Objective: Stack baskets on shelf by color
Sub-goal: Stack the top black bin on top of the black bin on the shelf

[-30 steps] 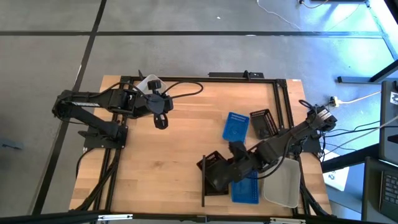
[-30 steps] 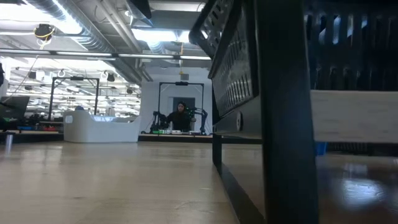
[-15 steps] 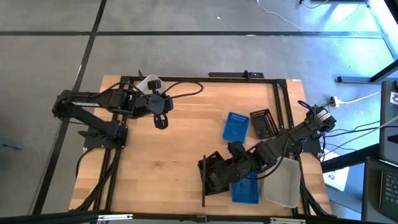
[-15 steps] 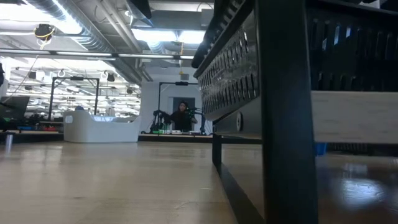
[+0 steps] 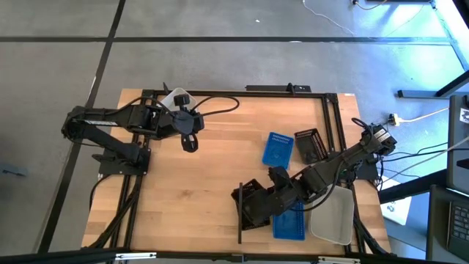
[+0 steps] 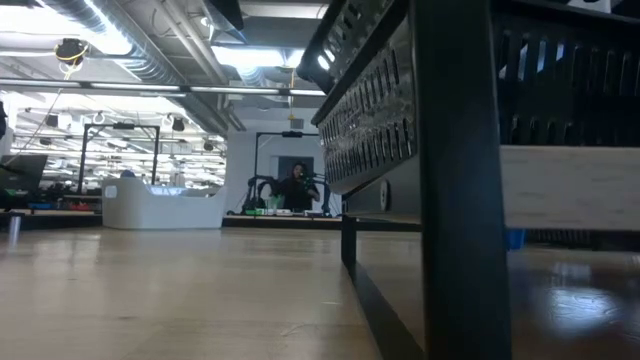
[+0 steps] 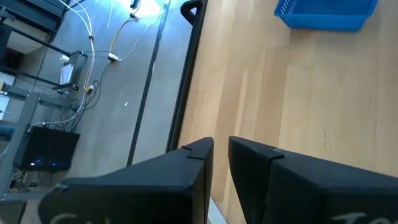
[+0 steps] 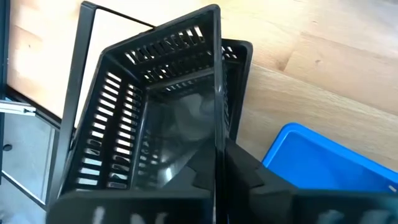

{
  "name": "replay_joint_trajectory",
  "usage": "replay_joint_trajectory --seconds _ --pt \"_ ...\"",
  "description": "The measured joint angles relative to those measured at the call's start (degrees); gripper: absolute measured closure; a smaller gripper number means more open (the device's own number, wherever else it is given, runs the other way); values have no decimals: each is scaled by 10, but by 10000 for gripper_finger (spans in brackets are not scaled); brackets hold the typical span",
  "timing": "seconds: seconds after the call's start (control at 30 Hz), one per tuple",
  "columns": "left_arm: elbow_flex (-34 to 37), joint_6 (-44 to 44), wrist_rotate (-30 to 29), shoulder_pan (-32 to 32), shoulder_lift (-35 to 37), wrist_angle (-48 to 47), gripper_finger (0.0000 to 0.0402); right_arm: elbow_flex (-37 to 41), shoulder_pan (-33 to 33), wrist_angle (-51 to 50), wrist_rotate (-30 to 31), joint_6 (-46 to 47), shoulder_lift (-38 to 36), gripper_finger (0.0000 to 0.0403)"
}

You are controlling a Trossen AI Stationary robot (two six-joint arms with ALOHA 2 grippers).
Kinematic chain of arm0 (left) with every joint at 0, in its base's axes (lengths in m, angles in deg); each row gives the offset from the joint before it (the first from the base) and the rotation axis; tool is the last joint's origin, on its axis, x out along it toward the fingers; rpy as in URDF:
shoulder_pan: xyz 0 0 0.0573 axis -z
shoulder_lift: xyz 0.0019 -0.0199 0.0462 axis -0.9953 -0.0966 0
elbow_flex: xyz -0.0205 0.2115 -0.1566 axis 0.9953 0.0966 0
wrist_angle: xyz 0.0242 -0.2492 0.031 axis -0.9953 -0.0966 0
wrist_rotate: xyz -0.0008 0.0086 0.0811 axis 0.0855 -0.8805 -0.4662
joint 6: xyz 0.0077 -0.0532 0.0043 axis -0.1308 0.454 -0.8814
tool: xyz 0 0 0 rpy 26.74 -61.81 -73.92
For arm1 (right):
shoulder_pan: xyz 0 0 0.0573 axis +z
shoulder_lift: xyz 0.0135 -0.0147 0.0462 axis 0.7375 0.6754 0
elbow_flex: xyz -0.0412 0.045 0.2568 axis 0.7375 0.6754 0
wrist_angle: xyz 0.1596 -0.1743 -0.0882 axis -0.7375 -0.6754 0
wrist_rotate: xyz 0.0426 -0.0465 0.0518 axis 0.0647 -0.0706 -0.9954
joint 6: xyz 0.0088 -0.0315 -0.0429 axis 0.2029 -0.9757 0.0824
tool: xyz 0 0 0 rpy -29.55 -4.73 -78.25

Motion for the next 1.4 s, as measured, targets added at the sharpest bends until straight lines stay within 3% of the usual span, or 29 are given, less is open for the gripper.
replay_joint_trajectory --seconds 0.27,0.63,0.93,1.2,1.4 --pt "0 0 0 0 0 0 358 0 0 1 2 0 0 335" --pt "0 0 0 0 0 0 358 -30 2 -36 0 1 0 332" --pt "0 0 0 0 0 0 358 -38 14 -46 -46 24 0 332" --pt "0 0 0 0 0 0 358 -38 15 -50 -27 21 0 373" --pt "0 0 0 0 0 0 358 -38 15 -67 -79 17 0 398"
